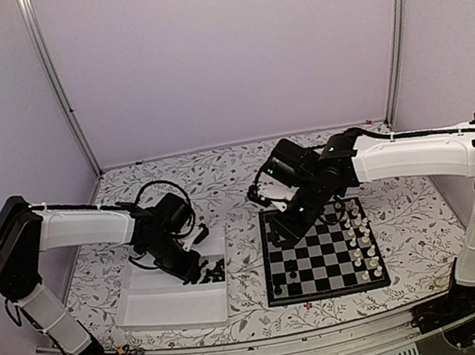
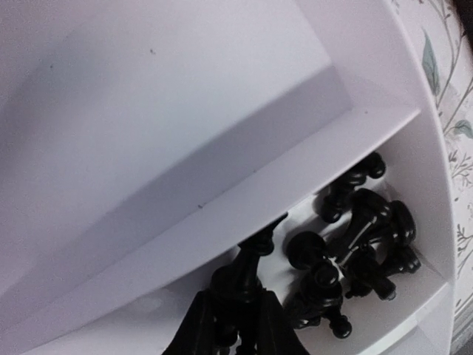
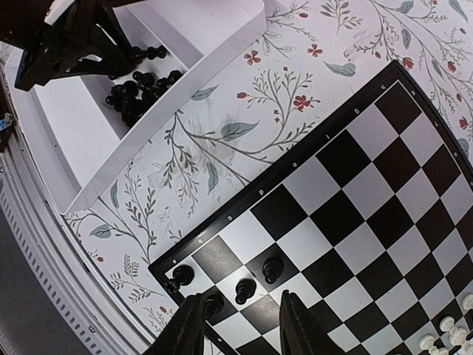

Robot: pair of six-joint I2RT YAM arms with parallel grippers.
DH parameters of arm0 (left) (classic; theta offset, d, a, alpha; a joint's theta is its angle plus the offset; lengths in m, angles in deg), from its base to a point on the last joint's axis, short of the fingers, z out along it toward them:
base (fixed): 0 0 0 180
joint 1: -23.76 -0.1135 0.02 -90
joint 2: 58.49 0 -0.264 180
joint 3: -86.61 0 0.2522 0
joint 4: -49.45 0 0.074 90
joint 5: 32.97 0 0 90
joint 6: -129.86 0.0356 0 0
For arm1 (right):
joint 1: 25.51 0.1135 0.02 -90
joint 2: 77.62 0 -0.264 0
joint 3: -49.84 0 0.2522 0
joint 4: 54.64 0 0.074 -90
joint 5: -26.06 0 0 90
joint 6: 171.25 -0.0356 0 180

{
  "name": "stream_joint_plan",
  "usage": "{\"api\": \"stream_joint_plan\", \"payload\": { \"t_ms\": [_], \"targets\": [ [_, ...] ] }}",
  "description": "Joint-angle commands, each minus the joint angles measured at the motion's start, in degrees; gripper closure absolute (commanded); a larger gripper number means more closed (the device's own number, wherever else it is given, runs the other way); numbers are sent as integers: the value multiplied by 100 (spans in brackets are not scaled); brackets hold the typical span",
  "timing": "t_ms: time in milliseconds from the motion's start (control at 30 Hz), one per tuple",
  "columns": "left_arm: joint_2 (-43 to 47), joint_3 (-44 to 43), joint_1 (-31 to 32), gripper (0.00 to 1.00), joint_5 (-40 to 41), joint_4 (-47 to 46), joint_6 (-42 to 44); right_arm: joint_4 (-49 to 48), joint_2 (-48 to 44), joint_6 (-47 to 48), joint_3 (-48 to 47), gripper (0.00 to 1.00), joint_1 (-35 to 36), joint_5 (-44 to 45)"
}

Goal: Set up the chess pieces on the board
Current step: Pick up the chess piece from the storage box, then place the chess piece on the chessboard.

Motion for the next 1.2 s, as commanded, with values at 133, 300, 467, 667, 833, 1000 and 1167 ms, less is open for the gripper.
{"api": "stream_joint_plan", "payload": {
  "t_ms": [133,300,467,667,833,1000,1167],
  "targets": [
    [706,50,-54,99,47,173,-180,-293,-82,-47,-494,63,-47,-273],
    [1532,121,-54,99,-152,-17,-260,-584,77,-307,-691,63,-220,-822],
    [2174,472,-45,98,-663,-659,-217,-1305,257,-643,-577,62,-572,-2007],
    [2427,480,4,97,-1275,-1107,-297,-2176,692,-1107,-709,54,-750,-3019],
    [2378,392,127,97,-1375,-1253,-359,-2645,1155,-1440,-854,52,-740,-3628],
    [2222,269,318,97,-1358,-1258,-349,-2929,1277,-1649,-884,51,-738,-3807],
    [2042,102,517,97,-1326,-1291,-367,-2995,1349,-1669,-903,51,-730,-3957]
  ]
}}
